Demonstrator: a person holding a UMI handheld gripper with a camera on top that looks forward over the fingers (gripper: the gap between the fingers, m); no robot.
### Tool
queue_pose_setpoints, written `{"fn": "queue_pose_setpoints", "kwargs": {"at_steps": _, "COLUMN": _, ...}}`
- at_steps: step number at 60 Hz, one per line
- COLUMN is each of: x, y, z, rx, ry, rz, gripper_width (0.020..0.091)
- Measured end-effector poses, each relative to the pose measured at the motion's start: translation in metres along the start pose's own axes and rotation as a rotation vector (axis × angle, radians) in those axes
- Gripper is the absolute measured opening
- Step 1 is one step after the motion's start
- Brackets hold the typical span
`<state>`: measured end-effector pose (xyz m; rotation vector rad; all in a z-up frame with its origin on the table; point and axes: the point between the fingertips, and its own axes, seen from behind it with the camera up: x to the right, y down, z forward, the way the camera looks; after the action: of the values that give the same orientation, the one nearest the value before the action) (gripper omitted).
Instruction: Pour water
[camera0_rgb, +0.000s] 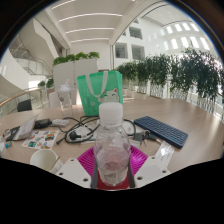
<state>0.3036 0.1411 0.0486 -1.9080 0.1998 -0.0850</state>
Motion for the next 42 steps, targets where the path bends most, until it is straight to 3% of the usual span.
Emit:
{"fn": "queue_pose_setpoints", "kwargs": {"at_steps": 7, "x": 0.001, "y": -0.001, "z": 0.001, "rx": -0.004, "ry": 0.004, "rz": 0.005, "gripper_width": 0.0436}}
{"fn": "queue_pose_setpoints", "kwargs": {"at_steps": 15, "x": 0.002, "y": 0.004, "z": -0.002, "rx": -0.057, "ry": 0.010, "rz": 0.016, "gripper_width": 0.0557}}
{"fn": "queue_pose_setpoints", "kwargs": {"at_steps": 21, "x": 0.011, "y": 0.014, "z": -0.015, "rx": -0.095, "ry": 0.040, "rz": 0.056, "gripper_width": 0.0852}}
{"fn": "queue_pose_setpoints", "kwargs": {"at_steps": 28, "x": 0.005, "y": 0.020, "z": -0.061, "rx": -0.133, "ry": 0.061, "rz": 0.088, "gripper_width": 0.0833}}
{"fn": "queue_pose_setpoints", "kwargs": {"at_steps": 42, "x": -0.047, "y": 0.002, "z": -0.207, "rx": -0.128, "ry": 0.095, "rz": 0.051, "gripper_width": 0.0836}}
